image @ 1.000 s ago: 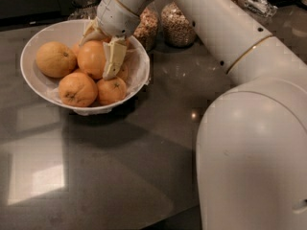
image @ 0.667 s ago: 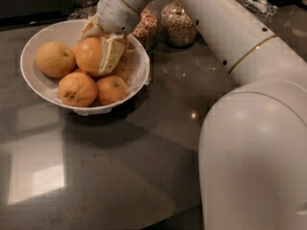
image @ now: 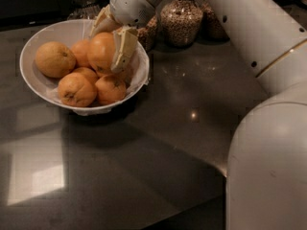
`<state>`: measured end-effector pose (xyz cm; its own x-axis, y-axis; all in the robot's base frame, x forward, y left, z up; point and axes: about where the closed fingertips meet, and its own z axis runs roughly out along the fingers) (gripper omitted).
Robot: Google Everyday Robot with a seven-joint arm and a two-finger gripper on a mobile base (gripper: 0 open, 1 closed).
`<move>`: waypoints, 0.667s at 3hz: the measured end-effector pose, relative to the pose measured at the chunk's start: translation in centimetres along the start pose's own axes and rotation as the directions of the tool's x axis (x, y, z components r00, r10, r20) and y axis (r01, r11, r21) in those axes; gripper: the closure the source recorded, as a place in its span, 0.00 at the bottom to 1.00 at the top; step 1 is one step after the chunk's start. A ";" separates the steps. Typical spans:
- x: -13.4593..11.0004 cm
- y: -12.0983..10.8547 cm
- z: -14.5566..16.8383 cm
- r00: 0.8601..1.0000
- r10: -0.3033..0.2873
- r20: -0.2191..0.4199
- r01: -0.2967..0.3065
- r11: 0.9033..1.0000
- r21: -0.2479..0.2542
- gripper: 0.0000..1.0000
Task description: Pick orange from white bowl
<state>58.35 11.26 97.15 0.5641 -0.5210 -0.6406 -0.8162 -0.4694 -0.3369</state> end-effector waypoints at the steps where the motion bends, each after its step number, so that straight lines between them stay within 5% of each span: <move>1: -0.4 1.4 -1.8 0.997 0.023 0.077 -0.029 0.996 0.080 1.00; 2: -0.6 2.5 -3.6 0.989 0.041 0.140 -0.066 0.982 0.179 1.00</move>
Offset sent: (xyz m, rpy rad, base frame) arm -0.0261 -0.0628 0.0345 0.3377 -0.0061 -0.2058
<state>56.40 7.86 99.16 0.5068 -0.4354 -0.7440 -0.8610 -0.2987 -0.4117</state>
